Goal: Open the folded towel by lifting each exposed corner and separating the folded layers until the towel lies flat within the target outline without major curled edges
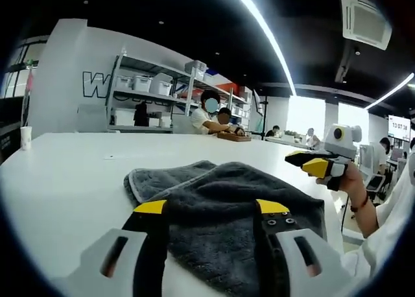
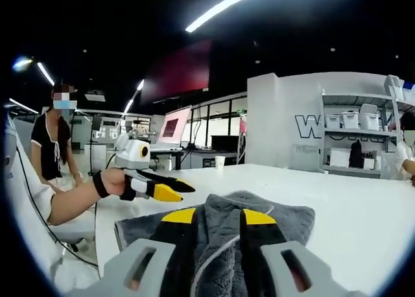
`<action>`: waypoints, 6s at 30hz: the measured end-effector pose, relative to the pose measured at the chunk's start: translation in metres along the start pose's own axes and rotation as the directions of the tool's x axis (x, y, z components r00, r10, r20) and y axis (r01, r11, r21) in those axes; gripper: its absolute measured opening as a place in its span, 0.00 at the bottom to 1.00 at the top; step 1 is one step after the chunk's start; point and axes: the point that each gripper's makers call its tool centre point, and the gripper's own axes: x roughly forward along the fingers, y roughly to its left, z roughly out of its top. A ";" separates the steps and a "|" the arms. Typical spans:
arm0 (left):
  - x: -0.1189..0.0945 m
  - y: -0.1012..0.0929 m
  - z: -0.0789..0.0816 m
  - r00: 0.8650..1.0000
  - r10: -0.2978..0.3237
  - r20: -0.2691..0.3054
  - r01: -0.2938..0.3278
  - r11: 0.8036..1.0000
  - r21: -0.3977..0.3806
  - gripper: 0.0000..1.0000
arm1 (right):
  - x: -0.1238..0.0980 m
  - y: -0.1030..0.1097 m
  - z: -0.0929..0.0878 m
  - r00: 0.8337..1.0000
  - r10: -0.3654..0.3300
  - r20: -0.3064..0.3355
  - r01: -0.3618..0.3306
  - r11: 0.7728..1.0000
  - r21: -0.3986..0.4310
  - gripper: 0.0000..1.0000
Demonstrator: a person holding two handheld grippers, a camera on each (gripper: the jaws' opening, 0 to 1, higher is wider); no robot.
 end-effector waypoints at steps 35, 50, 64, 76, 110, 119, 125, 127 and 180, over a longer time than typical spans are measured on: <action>0.016 0.027 0.006 1.000 0.025 0.000 -0.025 1.000 -0.018 0.49 | 0.012 -0.008 -0.014 0.998 -0.026 -0.054 0.026 1.000 0.003 0.19; 0.017 0.040 0.006 0.998 0.055 0.004 -0.055 0.997 -0.045 0.48 | 0.016 -0.011 -0.011 0.997 -0.036 -0.064 0.036 0.999 -0.009 0.20; 0.022 0.042 0.006 0.998 0.065 0.010 -0.065 0.996 -0.056 0.48 | 0.021 -0.019 -0.013 0.995 -0.058 -0.082 0.055 0.998 -0.033 0.20; 0.024 0.045 0.014 0.997 0.071 0.033 -0.069 0.996 -0.056 0.47 | 0.026 -0.022 -0.012 0.995 -0.061 -0.085 0.057 0.997 -0.051 0.20; 0.044 0.046 0.020 0.992 0.097 0.074 -0.091 0.993 -0.078 0.45 | 0.042 -0.038 -0.009 0.991 -0.075 -0.113 0.069 0.996 -0.059 0.20; 0.050 0.045 0.019 0.993 0.103 0.062 -0.098 0.992 -0.078 0.43 | 0.044 -0.039 -0.007 0.991 -0.076 -0.108 0.070 0.996 -0.053 0.20; 0.053 0.047 0.015 0.991 0.119 0.053 -0.116 0.992 -0.049 0.40 | 0.047 -0.037 -0.008 0.991 -0.069 -0.114 0.061 0.996 -0.068 0.21; 0.053 0.047 0.014 0.991 0.121 0.054 -0.119 0.992 -0.041 0.40 | 0.047 -0.036 -0.008 0.991 -0.069 -0.114 0.061 0.996 -0.072 0.21; 0.065 0.089 0.001 0.982 0.187 -0.010 -0.187 0.980 -0.062 0.37 | 0.056 -0.051 -0.022 0.984 -0.125 -0.127 0.127 0.992 0.004 0.26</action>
